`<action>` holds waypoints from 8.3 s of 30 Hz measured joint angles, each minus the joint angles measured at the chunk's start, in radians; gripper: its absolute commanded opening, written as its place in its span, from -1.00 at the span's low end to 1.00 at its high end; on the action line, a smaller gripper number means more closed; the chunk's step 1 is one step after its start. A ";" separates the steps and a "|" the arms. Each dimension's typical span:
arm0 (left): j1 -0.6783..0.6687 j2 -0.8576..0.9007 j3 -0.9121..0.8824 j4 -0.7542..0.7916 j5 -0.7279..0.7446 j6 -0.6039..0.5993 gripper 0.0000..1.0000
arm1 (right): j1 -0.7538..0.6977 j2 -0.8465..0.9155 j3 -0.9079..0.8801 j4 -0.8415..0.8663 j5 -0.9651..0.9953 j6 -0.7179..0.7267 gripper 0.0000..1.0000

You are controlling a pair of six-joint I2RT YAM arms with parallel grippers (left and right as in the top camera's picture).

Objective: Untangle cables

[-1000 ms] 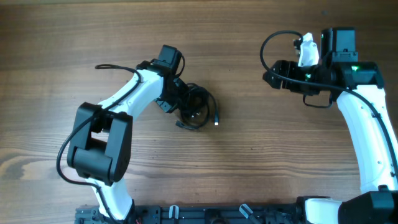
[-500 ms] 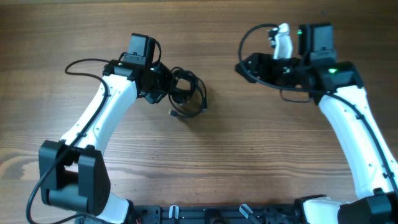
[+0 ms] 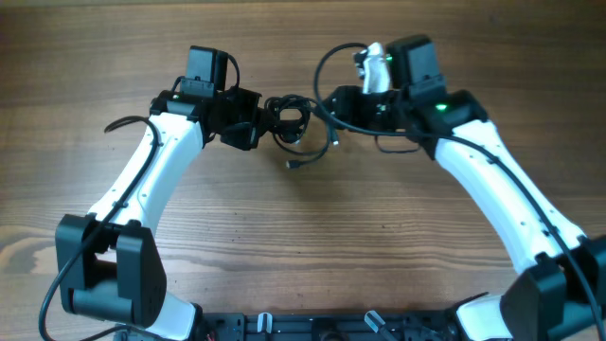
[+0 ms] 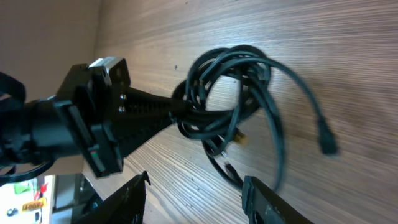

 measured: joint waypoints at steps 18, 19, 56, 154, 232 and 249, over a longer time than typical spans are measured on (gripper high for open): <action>0.003 0.000 0.000 0.013 0.103 -0.094 -0.92 | 0.072 0.133 0.000 0.105 0.076 0.099 -0.35; 0.003 0.000 0.000 0.013 0.103 -0.094 -0.92 | 0.073 0.138 0.000 0.107 0.078 0.101 -0.35; 0.022 0.000 -0.003 0.249 0.178 -0.105 -0.92 | 0.117 0.232 0.000 0.082 0.109 0.156 -0.91; 0.136 0.026 -0.022 0.457 0.663 0.449 -0.92 | -0.063 0.174 -0.055 0.066 -0.025 0.019 -0.91; 0.001 0.079 -0.211 0.053 -0.224 0.467 -0.56 | 0.218 0.553 -0.066 0.752 0.162 0.309 -0.50; 0.002 0.079 -0.215 0.217 -0.151 0.511 -0.35 | 0.193 0.509 -0.028 0.412 0.274 0.283 -0.91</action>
